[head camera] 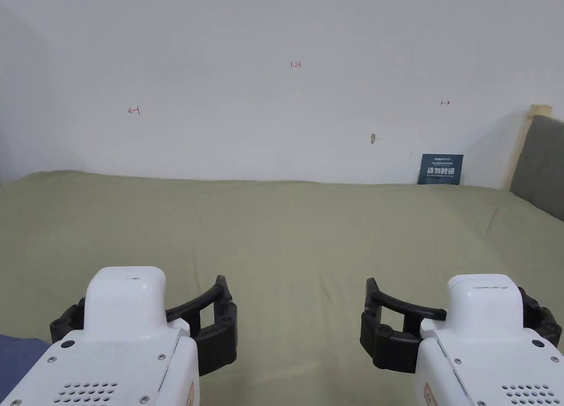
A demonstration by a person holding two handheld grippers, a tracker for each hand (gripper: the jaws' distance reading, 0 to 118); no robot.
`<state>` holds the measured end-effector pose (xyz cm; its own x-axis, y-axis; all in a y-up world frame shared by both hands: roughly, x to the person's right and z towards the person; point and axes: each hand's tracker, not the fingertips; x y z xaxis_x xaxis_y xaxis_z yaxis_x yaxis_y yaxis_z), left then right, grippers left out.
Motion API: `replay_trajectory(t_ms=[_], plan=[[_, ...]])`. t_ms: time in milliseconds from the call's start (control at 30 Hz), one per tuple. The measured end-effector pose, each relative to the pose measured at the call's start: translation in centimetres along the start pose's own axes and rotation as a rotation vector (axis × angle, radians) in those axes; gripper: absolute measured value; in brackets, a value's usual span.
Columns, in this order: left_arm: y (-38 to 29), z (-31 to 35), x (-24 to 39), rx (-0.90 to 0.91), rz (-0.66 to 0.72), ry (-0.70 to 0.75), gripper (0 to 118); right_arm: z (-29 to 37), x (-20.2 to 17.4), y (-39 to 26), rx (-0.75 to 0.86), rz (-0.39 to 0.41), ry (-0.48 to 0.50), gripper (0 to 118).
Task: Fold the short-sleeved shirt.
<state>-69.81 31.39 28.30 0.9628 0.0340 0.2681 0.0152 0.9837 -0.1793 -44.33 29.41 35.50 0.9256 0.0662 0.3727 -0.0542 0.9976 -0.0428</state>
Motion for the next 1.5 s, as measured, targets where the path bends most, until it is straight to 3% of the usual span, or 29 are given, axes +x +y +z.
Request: replay_trajectory(t_ms=[133, 367, 533, 1033, 1500], plan=[[0.4, 0.1, 1.0, 0.000, -0.069, 0.096, 98, 0.1, 0.1, 0.0, -0.003, 0.002, -0.003, 118], [0.9, 0.3, 0.4, 0.009, -0.015, 0.022, 98, 0.1, 0.4, -0.2, -0.013, -0.003, -0.010, 118], [0.5, 0.4, 0.5, 0.054, -0.021, 0.056, 98, 0.1, 0.5, -0.2, -0.014, -0.005, -0.007, 118], [0.2, -0.2, 0.0, -0.016, 0.037, -0.032, 98, 0.3, 0.6, -0.1, -0.015, -0.011, -0.010, 118], [-0.2, -0.4, 0.4, 0.020, -0.027, -0.002, 98, 0.2, 0.6, -0.3, -0.024, -0.007, -0.012, 118]])
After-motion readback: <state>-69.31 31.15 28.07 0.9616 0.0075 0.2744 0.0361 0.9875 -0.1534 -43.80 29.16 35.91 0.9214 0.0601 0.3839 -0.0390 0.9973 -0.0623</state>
